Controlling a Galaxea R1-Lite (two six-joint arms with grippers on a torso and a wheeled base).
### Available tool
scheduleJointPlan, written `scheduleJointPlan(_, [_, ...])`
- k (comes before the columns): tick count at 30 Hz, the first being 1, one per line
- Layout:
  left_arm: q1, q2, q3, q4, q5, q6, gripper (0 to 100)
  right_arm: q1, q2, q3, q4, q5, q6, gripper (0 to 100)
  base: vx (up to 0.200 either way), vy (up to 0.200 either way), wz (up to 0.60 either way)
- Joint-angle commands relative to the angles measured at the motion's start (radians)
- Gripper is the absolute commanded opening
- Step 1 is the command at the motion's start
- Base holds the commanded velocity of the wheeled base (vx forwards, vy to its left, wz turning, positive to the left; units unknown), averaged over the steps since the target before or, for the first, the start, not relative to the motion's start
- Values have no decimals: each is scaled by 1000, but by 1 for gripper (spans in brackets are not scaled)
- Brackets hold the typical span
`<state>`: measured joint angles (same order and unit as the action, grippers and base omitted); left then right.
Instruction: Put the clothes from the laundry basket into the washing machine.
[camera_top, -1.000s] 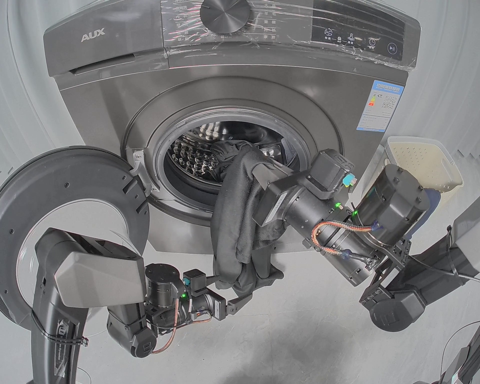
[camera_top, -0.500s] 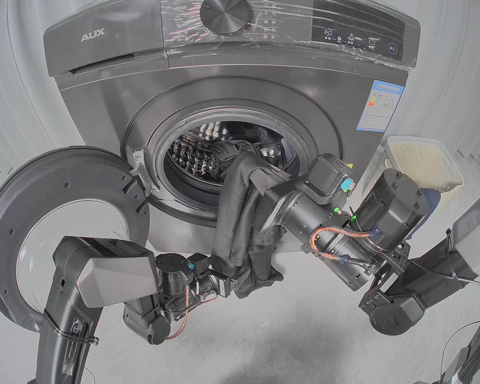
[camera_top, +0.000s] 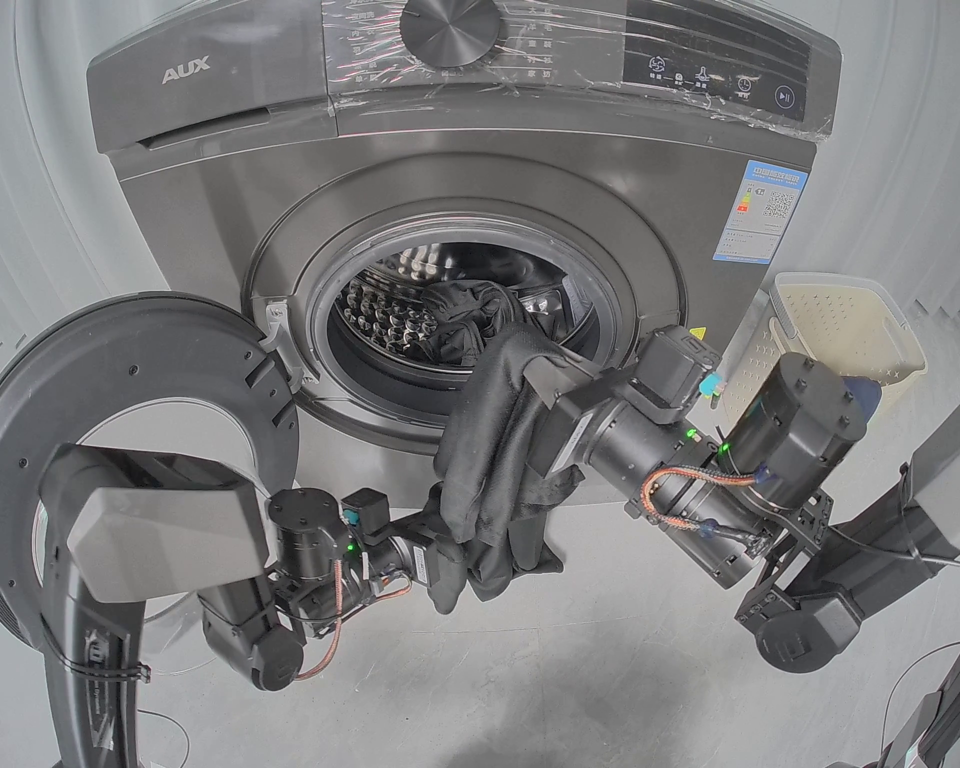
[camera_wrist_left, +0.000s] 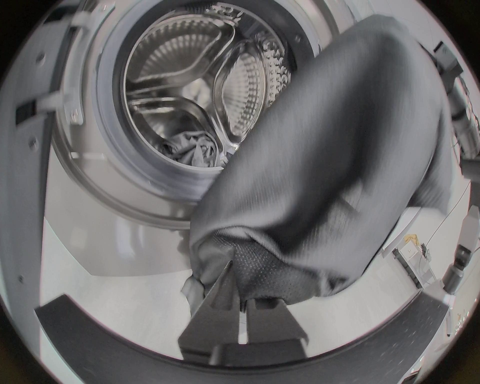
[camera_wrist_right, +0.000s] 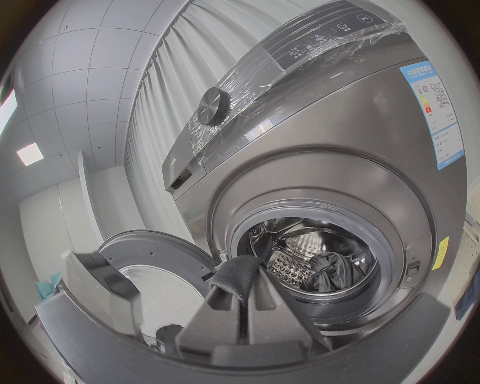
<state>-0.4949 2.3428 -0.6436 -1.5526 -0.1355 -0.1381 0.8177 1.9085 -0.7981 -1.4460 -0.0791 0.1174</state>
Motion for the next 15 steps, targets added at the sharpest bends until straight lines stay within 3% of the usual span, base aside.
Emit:
scheduleJointPlan(1, [2, -276, 173, 0, -4, -2, 0, -26, -63, 68, 10, 1, -1, 0, 0, 0, 0])
scheduleJointPlan(6, [-8, -479, 315, 2, -6, -2, 0, -58, -131, 178, 7, 15, -1, 0, 0, 0, 0])
scheduleJointPlan(15, [4, -669, 369, 5, -58, -3, 0, -117, -252, 359, -1, 48, 42, 0, 0, 0, 0])
